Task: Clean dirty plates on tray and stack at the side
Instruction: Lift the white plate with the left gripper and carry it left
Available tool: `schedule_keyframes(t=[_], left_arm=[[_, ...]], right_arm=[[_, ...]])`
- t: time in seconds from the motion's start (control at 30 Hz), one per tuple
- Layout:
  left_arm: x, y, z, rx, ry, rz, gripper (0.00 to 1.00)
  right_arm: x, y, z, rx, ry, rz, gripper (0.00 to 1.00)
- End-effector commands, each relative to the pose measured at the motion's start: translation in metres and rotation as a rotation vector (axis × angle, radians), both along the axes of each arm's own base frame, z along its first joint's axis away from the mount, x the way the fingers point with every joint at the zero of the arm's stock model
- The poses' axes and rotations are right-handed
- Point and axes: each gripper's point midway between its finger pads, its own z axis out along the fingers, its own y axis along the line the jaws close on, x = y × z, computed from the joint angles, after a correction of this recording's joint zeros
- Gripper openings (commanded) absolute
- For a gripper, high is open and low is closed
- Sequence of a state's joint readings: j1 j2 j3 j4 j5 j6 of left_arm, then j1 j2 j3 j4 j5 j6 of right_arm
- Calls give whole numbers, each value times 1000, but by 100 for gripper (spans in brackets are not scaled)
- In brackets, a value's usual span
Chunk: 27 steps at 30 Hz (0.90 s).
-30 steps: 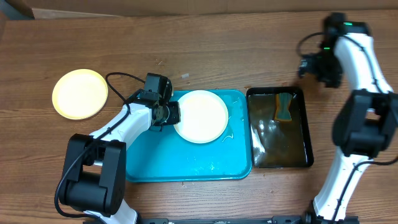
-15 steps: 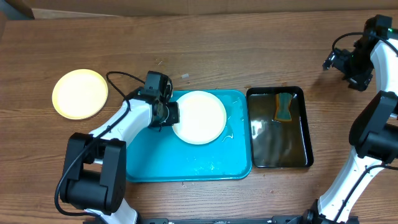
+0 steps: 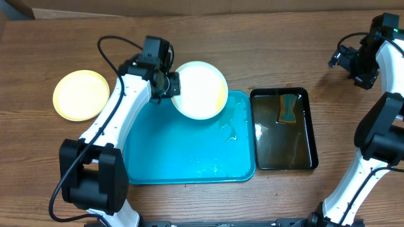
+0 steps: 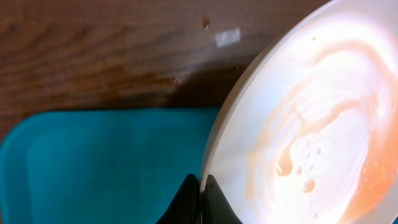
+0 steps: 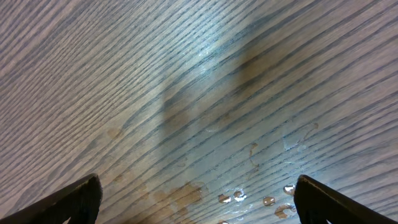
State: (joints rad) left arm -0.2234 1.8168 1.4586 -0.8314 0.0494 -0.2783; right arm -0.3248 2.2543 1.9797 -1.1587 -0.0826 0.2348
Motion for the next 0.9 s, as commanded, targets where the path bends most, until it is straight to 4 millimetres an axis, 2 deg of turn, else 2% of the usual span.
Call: schedule_keyframes(t=[0.0, 0.13, 0.4, 0.47, 0.6, 0.87], left_arm=[[17, -14, 30, 1, -79, -52, 4], [24, -44, 48, -17, -149, -109, 4], [22, -131, 72, 50, -351, -254, 4], [14, -158, 80, 110, -425, -327, 4], [-3, -195, 98, 259, -562, -414, 4], [-41, -245, 162, 641, -886, -510, 4]], right_arm=[[7, -1, 21, -9, -56, 0, 100], [7, -1, 21, -9, -56, 0, 100], [7, -1, 21, -9, -55, 0, 100], [7, -1, 21, -9, -56, 0, 100], [7, -1, 21, -9, -56, 0, 100], [7, -1, 21, -9, -56, 0, 100]])
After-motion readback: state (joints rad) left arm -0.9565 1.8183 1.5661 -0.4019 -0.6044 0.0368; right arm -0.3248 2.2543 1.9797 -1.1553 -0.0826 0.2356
